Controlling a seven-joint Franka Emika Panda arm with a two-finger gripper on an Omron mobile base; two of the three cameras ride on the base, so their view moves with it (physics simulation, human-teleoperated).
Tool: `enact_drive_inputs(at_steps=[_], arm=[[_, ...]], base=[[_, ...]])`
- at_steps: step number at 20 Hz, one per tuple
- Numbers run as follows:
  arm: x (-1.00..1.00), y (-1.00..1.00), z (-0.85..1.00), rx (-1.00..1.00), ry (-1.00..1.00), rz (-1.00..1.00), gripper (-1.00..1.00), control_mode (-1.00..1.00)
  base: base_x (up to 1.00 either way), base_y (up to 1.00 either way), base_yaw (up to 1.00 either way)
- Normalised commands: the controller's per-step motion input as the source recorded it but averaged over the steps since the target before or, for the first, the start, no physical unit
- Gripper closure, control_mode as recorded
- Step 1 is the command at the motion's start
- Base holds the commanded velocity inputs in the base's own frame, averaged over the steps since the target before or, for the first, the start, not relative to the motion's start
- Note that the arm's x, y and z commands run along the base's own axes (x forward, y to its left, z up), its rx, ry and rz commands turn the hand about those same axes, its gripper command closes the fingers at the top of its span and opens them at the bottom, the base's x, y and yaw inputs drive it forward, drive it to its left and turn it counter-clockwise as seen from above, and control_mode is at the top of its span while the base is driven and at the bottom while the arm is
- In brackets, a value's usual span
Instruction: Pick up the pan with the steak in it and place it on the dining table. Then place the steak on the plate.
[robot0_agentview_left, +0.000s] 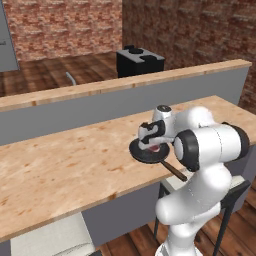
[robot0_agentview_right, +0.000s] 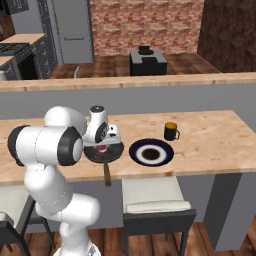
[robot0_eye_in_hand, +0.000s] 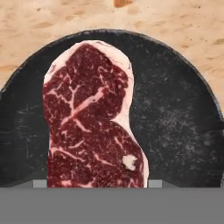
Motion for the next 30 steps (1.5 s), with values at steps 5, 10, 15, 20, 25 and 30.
enact_drive_inputs(at_steps=[5,10,15,20,25,30], arm=[[-0.05,-0.06,0.84,0.05,-0.02,-0.09,1.00,-1.00],[-0.13,-0.22,0.63,0.01,-0.01,-0.09,1.00,-1.00],[-0.16,-0.44,0.36,0.00,0.00,-0.08,1.00,-1.00],[-0.18,-0.59,0.03,-0.02,0.01,-0.07,1.00,-1.00],[-0.25,-0.73,-0.06,-0.01,0.03,-0.07,1.00,-1.00],[-0.15,-0.67,-0.11,0.00,0.01,-0.07,1.00,-1.00]], base=[[0.00,0.00,0.00],[0.00,0.00,0.00],[0.00,0.00,0.00],[0.00,0.00,0.00],[0.00,0.00,0.00],[0.00,0.00,0.00]])
